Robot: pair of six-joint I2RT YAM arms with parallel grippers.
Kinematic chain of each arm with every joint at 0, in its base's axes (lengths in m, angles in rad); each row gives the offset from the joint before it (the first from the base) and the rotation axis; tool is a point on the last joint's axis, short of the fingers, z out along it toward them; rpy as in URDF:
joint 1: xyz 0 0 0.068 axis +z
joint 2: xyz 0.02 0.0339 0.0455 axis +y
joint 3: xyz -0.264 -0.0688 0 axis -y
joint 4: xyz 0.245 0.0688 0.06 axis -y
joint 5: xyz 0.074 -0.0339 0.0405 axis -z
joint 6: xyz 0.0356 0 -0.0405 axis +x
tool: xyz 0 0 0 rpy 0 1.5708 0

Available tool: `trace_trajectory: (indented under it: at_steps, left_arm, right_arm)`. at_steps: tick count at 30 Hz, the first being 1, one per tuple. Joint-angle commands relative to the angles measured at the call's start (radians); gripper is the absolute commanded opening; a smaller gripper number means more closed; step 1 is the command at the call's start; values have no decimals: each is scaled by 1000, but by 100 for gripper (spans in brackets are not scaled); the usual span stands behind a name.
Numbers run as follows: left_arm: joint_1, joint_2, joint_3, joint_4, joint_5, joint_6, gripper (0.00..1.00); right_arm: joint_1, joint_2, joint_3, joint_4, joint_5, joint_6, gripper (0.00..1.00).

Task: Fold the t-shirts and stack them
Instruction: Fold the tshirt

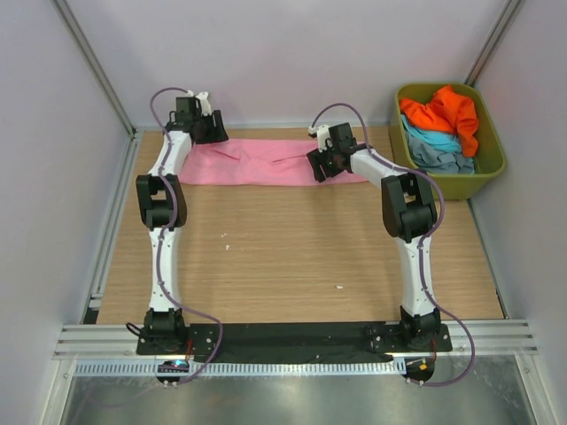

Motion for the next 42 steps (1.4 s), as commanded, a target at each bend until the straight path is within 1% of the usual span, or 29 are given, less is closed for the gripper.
trace_trajectory:
  at_steps: [1,2,5,8,11,12,14,15,16,17,18,19,20,21,23,24,27,30,34,36,42]
  left_arm:
    - [-1,13,52,171,19,-38,62]
    - [-4,13,52,213,27,-44,62]
    - [-11,-4,52,266,38,-63,62]
    - [-11,-39,51,281,39,-77,63]
    - [-8,-102,23,263,38,-67,63]
    - [-6,-125,-15,255,36,-48,63]
    - [2,-202,-49,193,23,-32,63]
    - [8,-226,-66,157,-5,-28,63]
    - [11,-277,-112,93,3,-18,64]
    - [12,-300,-141,67,31,1,64]
    - [41,-327,-173,44,114,31,66]
    - [51,-351,-272,34,156,49,66]
    - [58,-389,-311,37,177,42,66]
    - [69,-400,-349,37,190,26,66]
    - [81,-412,-423,33,204,-24,64]
    - [89,-415,-442,31,208,-38,64]
    - [91,-414,-486,28,213,-44,64]
    - [91,-392,-494,30,222,-52,66]
    - [91,-357,-493,23,216,-47,65]
    - [91,-346,-486,22,210,-43,66]
    - [94,-294,-468,17,197,-28,66]
  right_arm:
    - [-4,-17,-12,-17,49,-13,68]
    - [-4,-18,-12,-18,49,-16,68]
    - [-4,-23,-13,-14,57,-18,68]
    - [-4,-32,-16,-9,63,-18,68]
    - [-4,-40,-9,-12,58,2,68]
    - [-4,-44,10,-12,54,22,68]
    - [-6,-54,42,-18,25,44,68]
    - [-7,-57,88,-21,8,59,68]
    - [-10,-60,115,-25,-8,85,68]
    - [-12,-58,142,-31,-47,100,68]
    - [-14,-55,197,-35,-66,111,68]
    - [-15,-48,223,-37,-95,128,68]
    - [-15,-40,249,-43,-126,136,68]
    - [-18,-32,298,-43,-191,146,68]
    - [-21,10,350,-40,-247,201,68]
    - [-21,30,405,-40,-290,231,68]
    - [-27,112,514,-55,-351,340,68]
    - [-29,167,564,-63,-371,393,68]
    - [-36,192,561,-54,-307,381,68]
    - [-53,198,541,-61,-301,375,68]
    - [-96,178,406,-123,-261,317,68]
